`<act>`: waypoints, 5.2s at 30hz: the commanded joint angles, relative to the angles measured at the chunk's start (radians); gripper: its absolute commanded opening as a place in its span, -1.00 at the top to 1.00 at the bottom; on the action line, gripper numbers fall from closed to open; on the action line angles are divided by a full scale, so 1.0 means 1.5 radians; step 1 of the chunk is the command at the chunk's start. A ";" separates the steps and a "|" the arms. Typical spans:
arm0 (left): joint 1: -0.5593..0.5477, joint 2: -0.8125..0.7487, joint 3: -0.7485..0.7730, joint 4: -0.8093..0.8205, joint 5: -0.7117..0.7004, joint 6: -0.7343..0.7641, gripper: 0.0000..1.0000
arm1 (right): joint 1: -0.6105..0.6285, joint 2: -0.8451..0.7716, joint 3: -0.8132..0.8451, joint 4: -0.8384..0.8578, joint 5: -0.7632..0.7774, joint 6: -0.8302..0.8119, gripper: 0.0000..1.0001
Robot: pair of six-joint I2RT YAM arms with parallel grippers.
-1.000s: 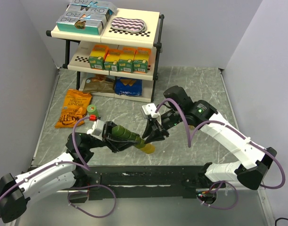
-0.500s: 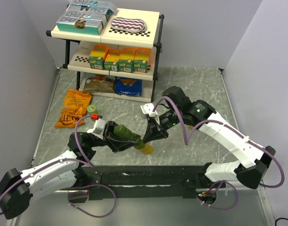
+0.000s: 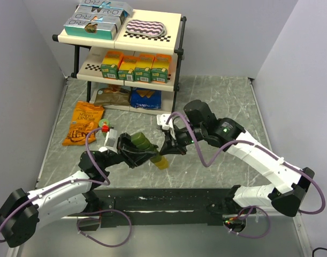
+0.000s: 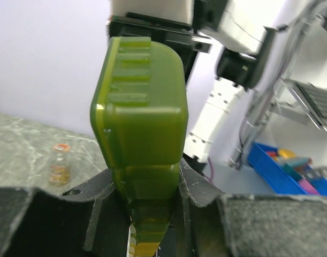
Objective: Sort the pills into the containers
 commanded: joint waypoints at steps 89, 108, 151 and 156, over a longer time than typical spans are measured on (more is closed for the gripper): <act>-0.038 0.069 0.106 0.360 -0.016 -0.094 0.98 | -0.037 0.072 0.117 0.234 0.111 0.112 0.91; -0.066 0.081 0.104 0.411 -0.055 -0.088 0.98 | -0.052 0.168 0.176 0.343 0.175 0.258 1.00; -0.063 -0.042 0.107 0.073 -0.193 0.105 0.98 | -0.031 0.032 0.027 0.224 -0.187 0.115 0.50; -0.063 -0.071 0.096 0.026 -0.207 0.116 0.88 | -0.042 0.021 0.031 0.189 -0.148 0.081 0.64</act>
